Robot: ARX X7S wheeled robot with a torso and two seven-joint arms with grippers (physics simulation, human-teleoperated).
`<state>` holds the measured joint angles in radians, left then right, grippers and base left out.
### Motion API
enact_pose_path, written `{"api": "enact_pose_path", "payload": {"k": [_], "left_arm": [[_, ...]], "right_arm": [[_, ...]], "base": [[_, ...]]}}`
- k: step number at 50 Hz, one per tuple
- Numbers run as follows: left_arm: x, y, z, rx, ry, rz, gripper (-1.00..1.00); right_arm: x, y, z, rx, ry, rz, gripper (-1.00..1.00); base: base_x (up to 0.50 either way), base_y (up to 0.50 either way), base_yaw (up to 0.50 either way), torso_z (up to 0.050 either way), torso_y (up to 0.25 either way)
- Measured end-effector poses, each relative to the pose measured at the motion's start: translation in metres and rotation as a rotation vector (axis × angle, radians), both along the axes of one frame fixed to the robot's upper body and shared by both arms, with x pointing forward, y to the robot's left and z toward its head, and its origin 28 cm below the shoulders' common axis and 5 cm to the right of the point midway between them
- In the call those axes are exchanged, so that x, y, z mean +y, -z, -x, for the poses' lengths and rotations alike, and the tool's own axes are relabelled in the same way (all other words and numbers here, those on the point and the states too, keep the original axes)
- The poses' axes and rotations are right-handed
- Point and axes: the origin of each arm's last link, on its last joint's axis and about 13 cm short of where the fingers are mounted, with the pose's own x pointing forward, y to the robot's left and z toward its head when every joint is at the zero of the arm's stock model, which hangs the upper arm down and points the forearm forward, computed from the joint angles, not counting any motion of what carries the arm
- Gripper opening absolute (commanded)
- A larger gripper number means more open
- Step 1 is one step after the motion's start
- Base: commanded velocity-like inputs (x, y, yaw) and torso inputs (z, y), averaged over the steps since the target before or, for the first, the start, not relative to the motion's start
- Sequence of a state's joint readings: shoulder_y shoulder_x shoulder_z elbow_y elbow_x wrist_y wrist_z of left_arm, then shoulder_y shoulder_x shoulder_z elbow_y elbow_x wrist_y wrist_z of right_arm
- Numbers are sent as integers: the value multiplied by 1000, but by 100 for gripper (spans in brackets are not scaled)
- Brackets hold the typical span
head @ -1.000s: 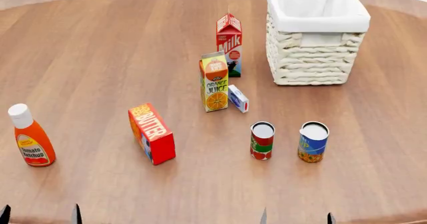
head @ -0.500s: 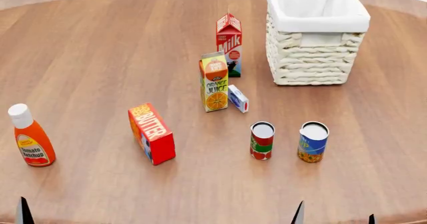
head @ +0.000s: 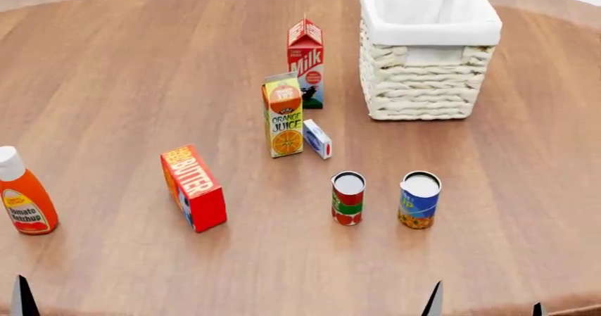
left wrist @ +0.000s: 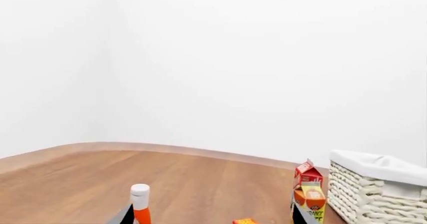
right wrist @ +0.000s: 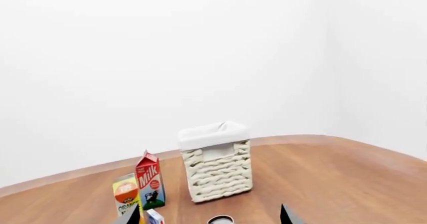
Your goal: Pick up the alphabet soup, and put it in the basket.
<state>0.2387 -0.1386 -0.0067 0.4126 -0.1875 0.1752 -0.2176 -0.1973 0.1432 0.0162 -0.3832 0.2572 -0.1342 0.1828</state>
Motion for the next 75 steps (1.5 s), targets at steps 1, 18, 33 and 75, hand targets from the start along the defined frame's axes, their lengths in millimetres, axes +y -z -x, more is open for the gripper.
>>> {"api": "enact_pose_path", "payload": {"k": [1, 18, 33, 75], "left_arm": [[0, 0, 0, 0, 0, 0, 100], [0, 0, 2, -4, 1, 0, 100], [0, 0, 2, -5, 1, 1, 100], [0, 0, 1, -7, 1, 3, 100]], "right_arm": [[0, 0, 0, 0, 0, 0, 100], [-1, 0, 0, 1, 3, -7, 100], [-1, 0, 0, 4, 2, -10, 100], [0, -1, 0, 6, -1, -22, 100]], "base": [[0, -113, 0, 0, 0], [0, -112, 0, 0, 0], [-10, -170, 0, 0, 0], [-19, -192, 0, 0, 0]]}}
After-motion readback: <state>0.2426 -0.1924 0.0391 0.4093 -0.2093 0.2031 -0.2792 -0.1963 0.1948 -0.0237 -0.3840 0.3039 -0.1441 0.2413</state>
